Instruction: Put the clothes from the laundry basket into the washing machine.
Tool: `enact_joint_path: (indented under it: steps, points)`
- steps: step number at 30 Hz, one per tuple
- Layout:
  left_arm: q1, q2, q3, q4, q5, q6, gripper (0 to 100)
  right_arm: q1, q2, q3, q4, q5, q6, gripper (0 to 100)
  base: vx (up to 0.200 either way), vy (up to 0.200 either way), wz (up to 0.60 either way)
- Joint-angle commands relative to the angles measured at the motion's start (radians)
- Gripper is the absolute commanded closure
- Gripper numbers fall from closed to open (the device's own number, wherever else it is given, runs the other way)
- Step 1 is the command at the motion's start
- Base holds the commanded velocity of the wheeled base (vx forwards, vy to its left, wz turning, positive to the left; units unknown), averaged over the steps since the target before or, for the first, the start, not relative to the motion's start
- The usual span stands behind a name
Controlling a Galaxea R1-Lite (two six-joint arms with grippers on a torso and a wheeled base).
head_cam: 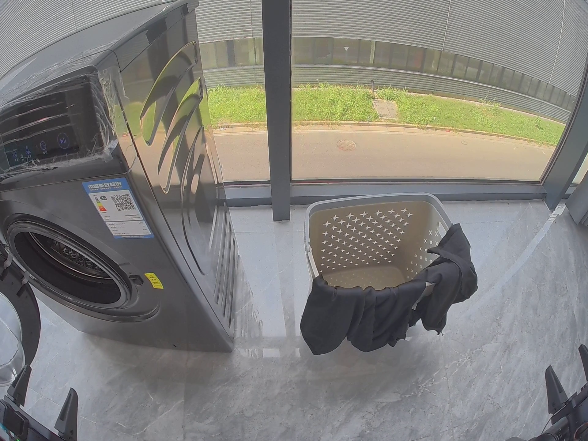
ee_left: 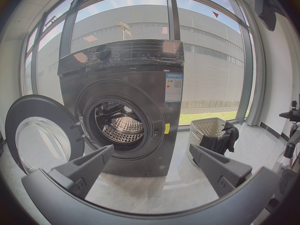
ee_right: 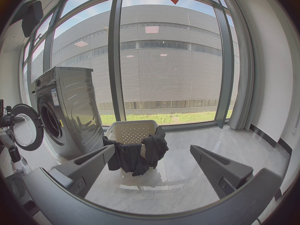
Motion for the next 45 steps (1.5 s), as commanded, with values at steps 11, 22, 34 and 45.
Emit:
enact_joint_path:
  steps: [11,22,34,45]
  points:
    - [0.000,-0.017,0.015,0.000,0.000,0.000,0,0.001,-0.016,0.018,0.000,0.000,0.000,0,0.000,-0.200,0.00]
    - [0.000,-0.017,0.015,0.000,-0.002,0.000,0,0.001,-0.016,0.018,0.000,0.000,0.000,0,0.000,-0.073,0.00]
    - [0.000,-0.017,0.015,0.000,0.000,0.002,0,-0.001,-0.016,0.018,0.001,0.005,-0.007,0,0.000,-0.117,0.00]
    - [0.000,-0.017,0.015,0.000,-0.002,0.003,0,0.001,-0.016,0.018,0.001,0.006,-0.004,0,0.000,-0.055,0.00]
